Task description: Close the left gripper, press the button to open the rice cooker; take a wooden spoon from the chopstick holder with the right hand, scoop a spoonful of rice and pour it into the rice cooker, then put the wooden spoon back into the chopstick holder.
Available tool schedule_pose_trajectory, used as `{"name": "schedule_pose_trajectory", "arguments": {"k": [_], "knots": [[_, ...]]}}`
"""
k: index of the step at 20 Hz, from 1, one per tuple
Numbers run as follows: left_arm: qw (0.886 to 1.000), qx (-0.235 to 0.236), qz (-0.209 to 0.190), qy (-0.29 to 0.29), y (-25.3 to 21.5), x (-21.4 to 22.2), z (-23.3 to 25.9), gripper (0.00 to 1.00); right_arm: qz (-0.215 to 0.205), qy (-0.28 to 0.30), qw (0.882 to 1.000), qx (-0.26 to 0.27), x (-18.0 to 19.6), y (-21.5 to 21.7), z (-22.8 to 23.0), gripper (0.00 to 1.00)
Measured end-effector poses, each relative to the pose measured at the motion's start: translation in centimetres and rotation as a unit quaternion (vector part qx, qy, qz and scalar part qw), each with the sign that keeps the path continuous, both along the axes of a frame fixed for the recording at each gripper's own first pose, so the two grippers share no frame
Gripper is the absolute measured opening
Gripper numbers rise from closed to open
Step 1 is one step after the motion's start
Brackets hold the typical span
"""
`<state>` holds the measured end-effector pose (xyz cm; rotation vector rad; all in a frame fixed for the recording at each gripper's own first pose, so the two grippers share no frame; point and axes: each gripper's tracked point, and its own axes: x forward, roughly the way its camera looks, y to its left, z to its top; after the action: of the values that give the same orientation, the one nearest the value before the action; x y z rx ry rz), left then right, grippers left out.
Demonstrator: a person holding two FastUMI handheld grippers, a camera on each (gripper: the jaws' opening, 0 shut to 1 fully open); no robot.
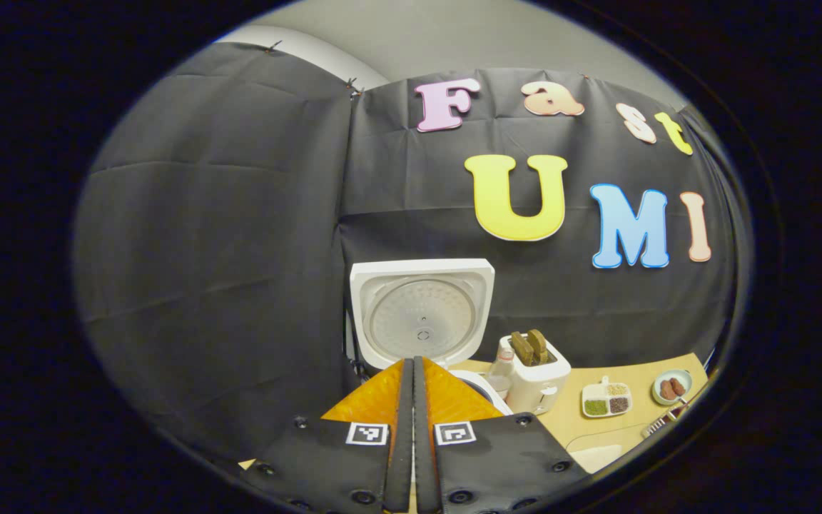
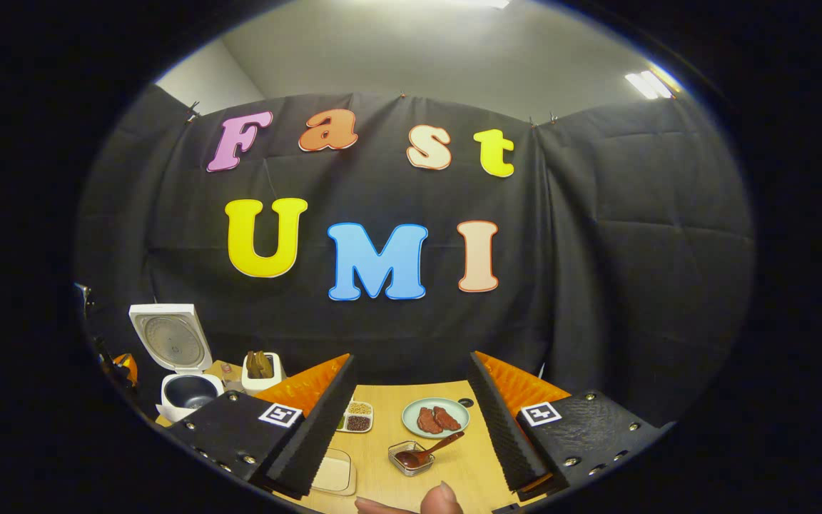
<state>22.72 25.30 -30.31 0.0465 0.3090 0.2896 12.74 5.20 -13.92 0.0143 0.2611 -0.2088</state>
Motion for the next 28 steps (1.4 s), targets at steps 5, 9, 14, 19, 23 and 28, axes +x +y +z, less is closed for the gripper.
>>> {"name": "schedule_pose_trajectory", "arguments": {"k": [5, 9, 14, 19, 23, 28], "knots": [[1.0, -0.001, 0.001, -0.014, -2.5, -2.2, 3.2, 0.1, 0.012, -0.005, 1.0, 0.018, 2.0, -4.6, -4.8, 0.96], [0.999, 0.001, -0.017, -0.041, -7.2, -4.1, 7.0, 0.15, 0.029, -0.002, 0.999, 0.04, 3.9, -7.9, -10.1, 0.95], [0.999, 0.0, -0.034, -0.027, -13.7, -8.0, 8.9, 0.63, 0.056, 0.011, 0.995, 0.078, 6.3, -11.2, -17.4, 0.96], [0.999, -0.002, -0.026, -0.024, -18.1, -11.5, 11.2, 0.96, 0.077, 0.041, 0.992, 0.094, 8.4, -13.0, -26.1, 0.96], [0.998, -0.002, -0.046, -0.037, -21.1, -13.5, 13.6, 0.98, 0.089, 0.08, 0.985, 0.125, 8.6, -12.8, -32.3, 0.96], [0.999, 0.011, -0.048, -0.011, -22.5, -15.7, 13.8, 0.98, 0.109, 0.131, 0.969, 0.179, 8.6, -10.4, -37.4, 0.87]]}}
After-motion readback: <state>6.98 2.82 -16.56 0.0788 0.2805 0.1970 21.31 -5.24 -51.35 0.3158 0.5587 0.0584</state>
